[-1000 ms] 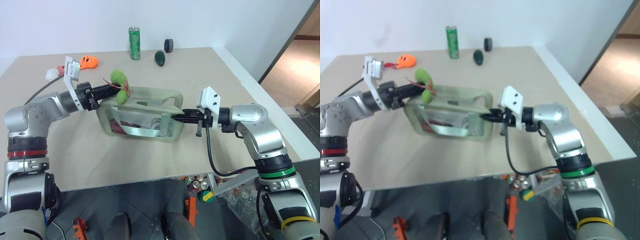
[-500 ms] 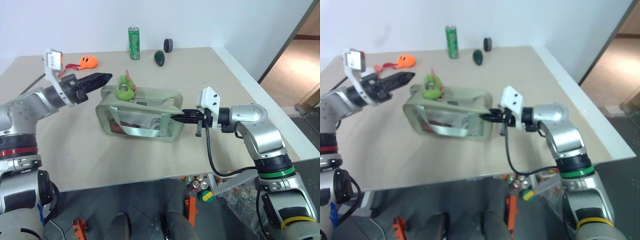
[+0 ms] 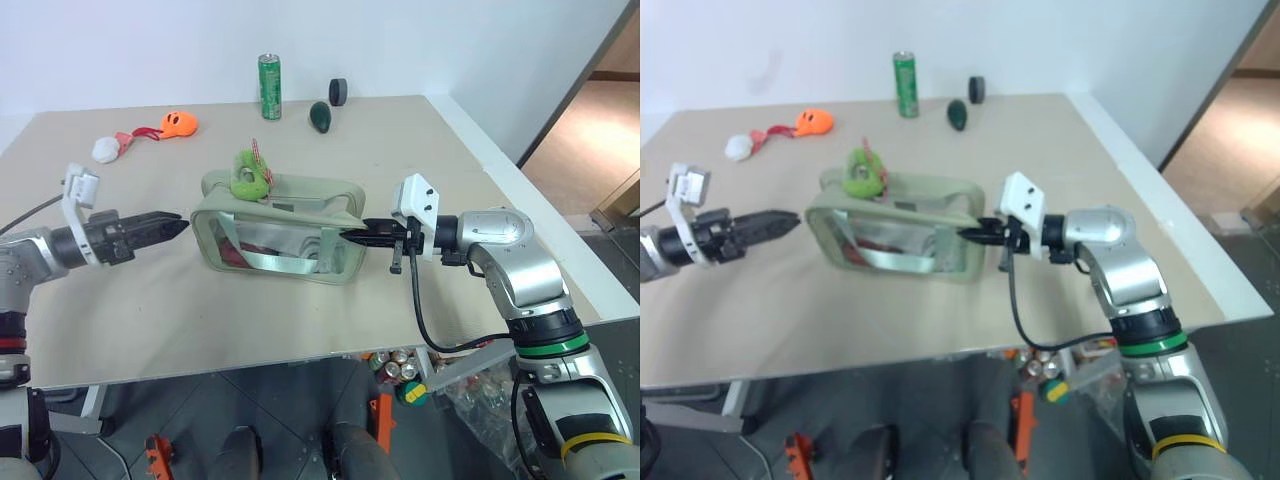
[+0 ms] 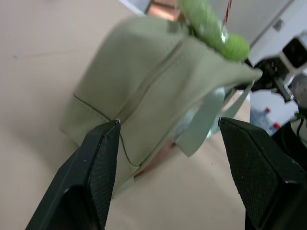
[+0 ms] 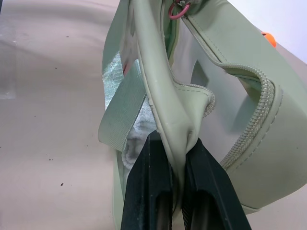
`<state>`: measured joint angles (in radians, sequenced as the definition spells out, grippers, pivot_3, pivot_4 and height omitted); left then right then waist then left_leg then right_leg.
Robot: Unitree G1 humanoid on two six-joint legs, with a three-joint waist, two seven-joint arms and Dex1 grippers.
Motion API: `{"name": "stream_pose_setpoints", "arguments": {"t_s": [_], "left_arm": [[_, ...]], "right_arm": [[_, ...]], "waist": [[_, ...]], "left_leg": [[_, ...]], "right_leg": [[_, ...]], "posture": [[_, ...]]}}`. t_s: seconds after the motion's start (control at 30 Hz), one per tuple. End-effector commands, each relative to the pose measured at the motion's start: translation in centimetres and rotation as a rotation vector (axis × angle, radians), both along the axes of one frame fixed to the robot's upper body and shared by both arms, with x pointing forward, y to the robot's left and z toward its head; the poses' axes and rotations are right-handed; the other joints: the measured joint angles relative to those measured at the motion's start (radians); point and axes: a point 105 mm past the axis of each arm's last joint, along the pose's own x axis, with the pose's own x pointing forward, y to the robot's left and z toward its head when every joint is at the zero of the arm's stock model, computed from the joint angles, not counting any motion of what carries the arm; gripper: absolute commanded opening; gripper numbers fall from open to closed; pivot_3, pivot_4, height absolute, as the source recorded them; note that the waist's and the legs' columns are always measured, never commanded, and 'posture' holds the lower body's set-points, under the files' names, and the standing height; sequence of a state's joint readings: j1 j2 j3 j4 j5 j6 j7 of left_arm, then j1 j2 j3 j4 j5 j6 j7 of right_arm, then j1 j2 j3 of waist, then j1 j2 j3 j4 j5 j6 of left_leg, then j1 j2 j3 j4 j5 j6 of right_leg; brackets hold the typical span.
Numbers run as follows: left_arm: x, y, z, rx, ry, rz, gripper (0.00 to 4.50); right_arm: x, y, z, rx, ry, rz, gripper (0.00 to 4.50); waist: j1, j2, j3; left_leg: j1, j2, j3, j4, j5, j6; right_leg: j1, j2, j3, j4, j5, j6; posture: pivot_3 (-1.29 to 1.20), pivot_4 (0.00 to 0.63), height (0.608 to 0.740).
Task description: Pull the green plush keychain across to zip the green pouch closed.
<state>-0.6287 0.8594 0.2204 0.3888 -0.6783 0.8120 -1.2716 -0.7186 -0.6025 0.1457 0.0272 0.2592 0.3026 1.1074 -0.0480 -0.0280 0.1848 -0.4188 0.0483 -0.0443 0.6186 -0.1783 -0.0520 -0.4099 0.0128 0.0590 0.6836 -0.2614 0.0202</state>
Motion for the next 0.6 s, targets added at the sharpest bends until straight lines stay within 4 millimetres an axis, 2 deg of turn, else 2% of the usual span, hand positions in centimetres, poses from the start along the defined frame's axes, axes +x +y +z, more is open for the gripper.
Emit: {"name": "stream_pose_setpoints", "arguments": {"t_s": [0.03,0.2,0.33,0.47,0.53,0.6], "left_arm": [[1.0,-0.7,0.2,0.023,-0.034,-0.006,3.36],[2.0,-2.1,0.5,0.012,-0.058,-0.028,3.36],[1.8,-3.4,1.4,-0.019,-0.084,-0.073,2.28],[0.2,-4.1,3.2,-0.078,-0.102,-0.154,0.83],[-0.5,-4.1,3.4,-0.073,-0.093,-0.179,0.17],[-1.2,-4.1,3.3,-0.052,-0.076,-0.199,0.02]], "right_arm": [[-0.5,0.4,1.4,0.020,-0.053,0.022,0.00],[-0.6,0.2,1.4,0.018,-0.053,0.014,0.00],[-0.7,0.1,1.3,0.016,-0.051,0.009,0.00],[-0.7,0.0,1.2,0.015,-0.048,0.003,0.00],[-0.7,0.0,1.2,0.016,-0.048,0.002,0.00],[-0.7,0.0,1.2,0.017,-0.048,0.003,0.00]], "waist": [[0.000,0.000,0.000],[-0.001,0.000,0.000],[-0.001,0.000,0.000],[-0.001,0.000,0.000],[-0.003,0.000,0.000],[-0.004,0.000,0.000]], "left_leg": [[0.000,0.000,0.000,0.000,0.000,0.000],[-0.001,0.000,0.000,0.000,0.000,0.000],[-0.001,0.000,0.000,0.000,0.000,0.000],[-0.002,0.000,0.000,0.000,0.000,0.000],[-0.002,0.000,0.000,0.000,0.000,0.000],[-0.002,0.000,0.000,0.000,0.000,0.000]], "right_leg": [[0.000,0.000,0.000,0.000,0.000,0.000],[-0.001,0.000,0.000,0.000,0.000,0.000],[-0.001,0.000,0.000,0.000,0.000,0.000],[-0.001,0.000,0.000,0.000,0.000,0.000],[-0.002,0.000,0.000,0.000,0.000,0.000],[-0.002,0.000,0.000,0.000,0.000,0.000]], "posture": [[0.00,0.150,0.740],[0.00,0.150,0.740],[0.00,0.150,0.740],[0.00,0.150,0.740],[0.00,0.150,0.740],[0.00,0.150,0.740]]}}
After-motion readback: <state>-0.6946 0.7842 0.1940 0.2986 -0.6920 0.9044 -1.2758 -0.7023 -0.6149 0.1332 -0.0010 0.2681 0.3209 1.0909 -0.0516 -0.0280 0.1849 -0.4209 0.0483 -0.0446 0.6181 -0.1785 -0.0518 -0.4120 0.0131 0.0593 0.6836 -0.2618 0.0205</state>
